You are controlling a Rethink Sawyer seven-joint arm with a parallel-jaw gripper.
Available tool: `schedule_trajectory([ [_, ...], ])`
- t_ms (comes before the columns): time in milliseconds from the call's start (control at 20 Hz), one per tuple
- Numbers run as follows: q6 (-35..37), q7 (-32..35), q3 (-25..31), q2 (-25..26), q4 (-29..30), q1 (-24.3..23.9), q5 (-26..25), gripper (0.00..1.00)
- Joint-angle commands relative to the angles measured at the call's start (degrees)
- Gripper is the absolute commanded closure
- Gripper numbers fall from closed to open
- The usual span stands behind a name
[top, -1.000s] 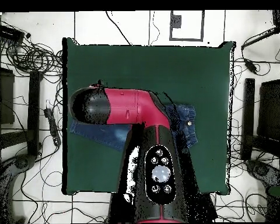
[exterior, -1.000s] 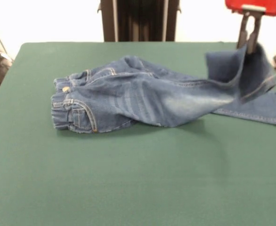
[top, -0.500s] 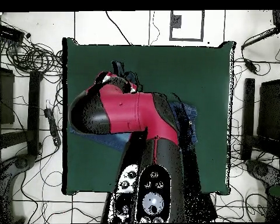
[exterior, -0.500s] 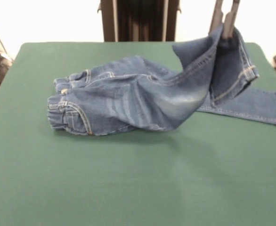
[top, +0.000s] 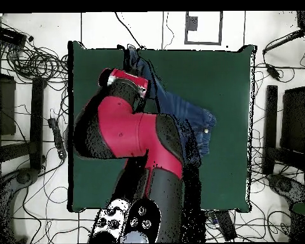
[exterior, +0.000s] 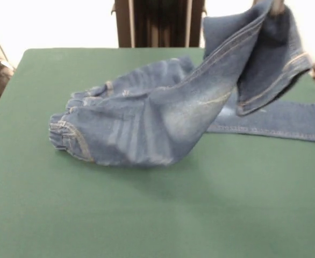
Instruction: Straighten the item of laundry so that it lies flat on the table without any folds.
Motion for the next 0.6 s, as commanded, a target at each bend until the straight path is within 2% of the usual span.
schedule_trajectory([
  [50,-3.7,7.0,2.4,-1.0,7.3,-0.1,-0.6,1.00],
  [100,1.2,7.6,1.7,-1.3,8.8,0.5,1.5,1.00],
  [150,9.2,6.8,3.6,-2.4,11.2,-0.6,3.9,1.00],
  [200,12.5,8.2,4.1,-2.9,13.1,-0.9,6.2,1.00],
  [300,11.6,6.5,1.8,-2.9,13.1,0.9,4.1,1.00],
  [350,7.1,4.7,4.8,-3.1,18.3,-4.7,2.4,1.00],
  [500,11.4,0.1,18.2,-6.3,25.4,-16.3,7.1,1.00],
  [600,14.1,-2.6,25.5,-5.9,28.5,-22.5,10.1,1.00],
])
